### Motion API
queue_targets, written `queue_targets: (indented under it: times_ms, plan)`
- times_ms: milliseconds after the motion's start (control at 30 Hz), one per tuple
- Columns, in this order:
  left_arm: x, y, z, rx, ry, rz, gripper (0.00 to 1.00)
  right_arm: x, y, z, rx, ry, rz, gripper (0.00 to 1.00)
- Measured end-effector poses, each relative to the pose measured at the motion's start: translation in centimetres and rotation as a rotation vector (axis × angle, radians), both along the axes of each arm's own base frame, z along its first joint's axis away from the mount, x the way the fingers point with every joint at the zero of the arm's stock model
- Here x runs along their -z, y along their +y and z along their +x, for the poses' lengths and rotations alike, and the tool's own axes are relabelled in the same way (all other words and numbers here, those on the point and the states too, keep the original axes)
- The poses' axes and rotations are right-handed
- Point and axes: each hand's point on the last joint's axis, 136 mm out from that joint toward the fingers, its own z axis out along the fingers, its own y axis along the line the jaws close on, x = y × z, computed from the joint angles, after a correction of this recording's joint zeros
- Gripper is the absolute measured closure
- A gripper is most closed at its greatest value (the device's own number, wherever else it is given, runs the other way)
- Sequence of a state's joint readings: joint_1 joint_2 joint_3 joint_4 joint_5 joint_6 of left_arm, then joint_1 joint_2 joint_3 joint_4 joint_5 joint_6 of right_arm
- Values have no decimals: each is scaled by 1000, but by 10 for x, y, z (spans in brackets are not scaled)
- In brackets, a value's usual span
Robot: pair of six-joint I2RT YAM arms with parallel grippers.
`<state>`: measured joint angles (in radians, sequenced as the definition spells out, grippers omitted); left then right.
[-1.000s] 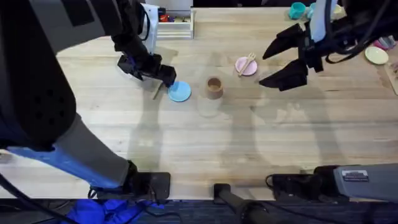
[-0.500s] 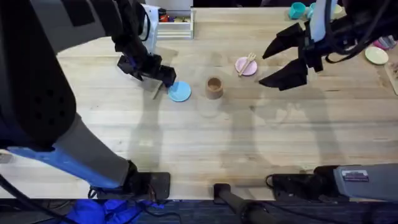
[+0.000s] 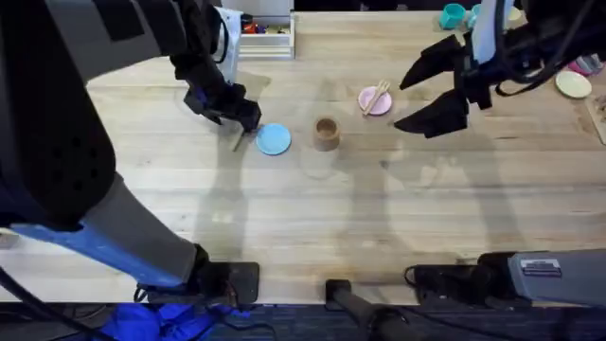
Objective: Pick up a utensil and set it on the pink plate, then put the other utensil in the container.
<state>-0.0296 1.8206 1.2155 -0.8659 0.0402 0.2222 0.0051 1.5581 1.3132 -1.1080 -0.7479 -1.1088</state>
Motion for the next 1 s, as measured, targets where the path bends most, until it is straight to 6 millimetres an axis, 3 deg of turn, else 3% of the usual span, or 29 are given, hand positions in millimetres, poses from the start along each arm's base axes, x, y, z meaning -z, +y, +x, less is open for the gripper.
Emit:
queue_targets:
  times_ms: [367,1000]
  plan:
    - [0,-8,0,9,-13,-17,853,0,0,0,0,0,0,6]
    - [-1,-12,1,23,-16,-7,956,0,0,0,0,0,0,5]
